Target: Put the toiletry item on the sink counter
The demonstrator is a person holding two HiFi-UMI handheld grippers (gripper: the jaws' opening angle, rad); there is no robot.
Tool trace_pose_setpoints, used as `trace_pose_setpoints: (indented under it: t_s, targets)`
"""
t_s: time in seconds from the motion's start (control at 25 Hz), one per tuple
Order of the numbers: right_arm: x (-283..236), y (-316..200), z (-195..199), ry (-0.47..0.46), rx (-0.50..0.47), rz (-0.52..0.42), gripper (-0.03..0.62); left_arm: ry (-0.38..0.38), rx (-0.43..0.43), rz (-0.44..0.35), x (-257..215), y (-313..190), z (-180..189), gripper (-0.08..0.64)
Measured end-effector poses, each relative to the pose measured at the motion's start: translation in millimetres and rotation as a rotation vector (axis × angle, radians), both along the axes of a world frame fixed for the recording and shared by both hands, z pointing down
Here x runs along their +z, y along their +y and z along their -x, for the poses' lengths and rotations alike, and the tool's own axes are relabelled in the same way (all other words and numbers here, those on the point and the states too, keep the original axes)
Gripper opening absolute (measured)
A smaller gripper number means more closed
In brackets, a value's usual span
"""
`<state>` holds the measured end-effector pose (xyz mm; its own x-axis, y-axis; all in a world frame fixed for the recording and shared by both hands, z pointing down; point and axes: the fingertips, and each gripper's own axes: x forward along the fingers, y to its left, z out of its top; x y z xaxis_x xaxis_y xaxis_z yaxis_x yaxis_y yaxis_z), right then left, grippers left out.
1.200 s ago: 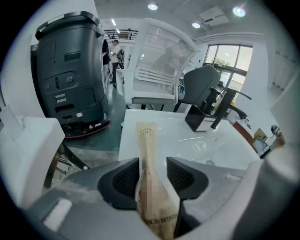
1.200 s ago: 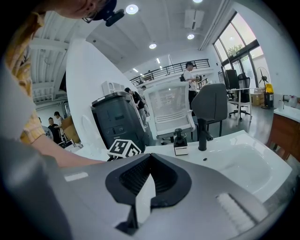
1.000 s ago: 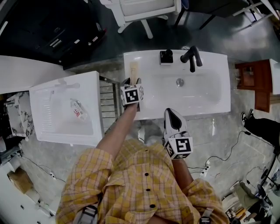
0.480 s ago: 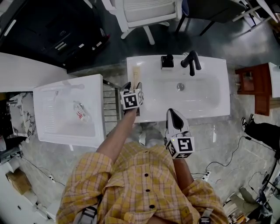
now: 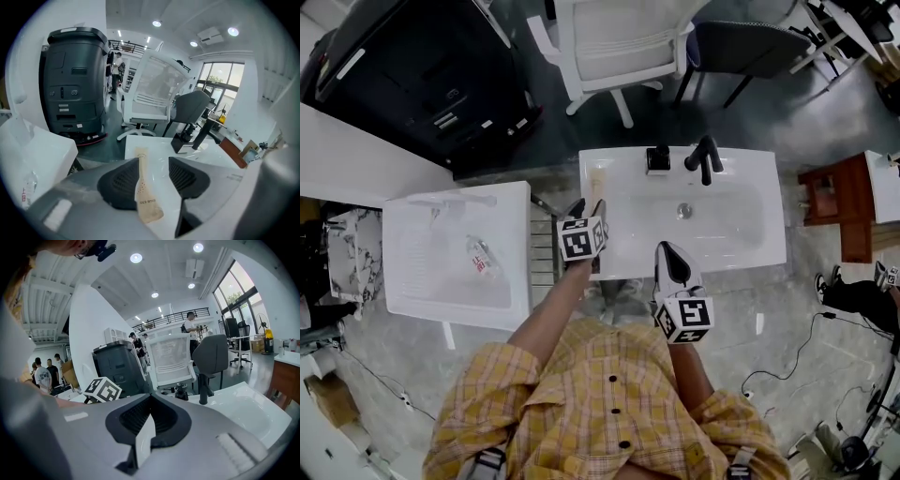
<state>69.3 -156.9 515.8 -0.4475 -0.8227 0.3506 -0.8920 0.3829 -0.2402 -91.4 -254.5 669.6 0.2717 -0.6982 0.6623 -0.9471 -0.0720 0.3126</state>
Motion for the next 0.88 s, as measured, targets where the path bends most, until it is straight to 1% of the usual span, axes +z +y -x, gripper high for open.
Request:
trace_pose_setpoints:
  t_s: [0.16,0.44,0.6,0.72,0.84,0.88]
  targets:
    - [-11.5,-2.6,3.7,0.0,-0.001,-0.016,0.002,0.024,0.009,-0.042,-26.6,10.4,-0.4,0.189]
    - [-32.1,-9.8,12.7,-0.005,-0.004,-0.054,0.002,0.046,0.035,-0.112,-60.8,25.2,3.5,0.122]
    - [-39.4,-14.6,15.3,-0.004,-0.008,-0.077,0.002,0.043,0.051,-0.18,-85.5,27.1,0.2,0.1]
    - [-46.3,-20.0,15.3,-0.009,-0.01,-0.096,0.002,0.043,0.059,-0.232,-106.3,27.0,-3.0,0.061]
    - [-50.0,-21.0,15.1,-0.015,-0.015,-0.11,0.002,0.041,0.058,-0.278,-123.6,31.2,-5.0,0.002]
    - [-50.4,-20.5,14.8,-0.018,-0.018,-0.113,0.002,0.04,0.058,-0.291,-128.4,33.6,-6.2,0.001]
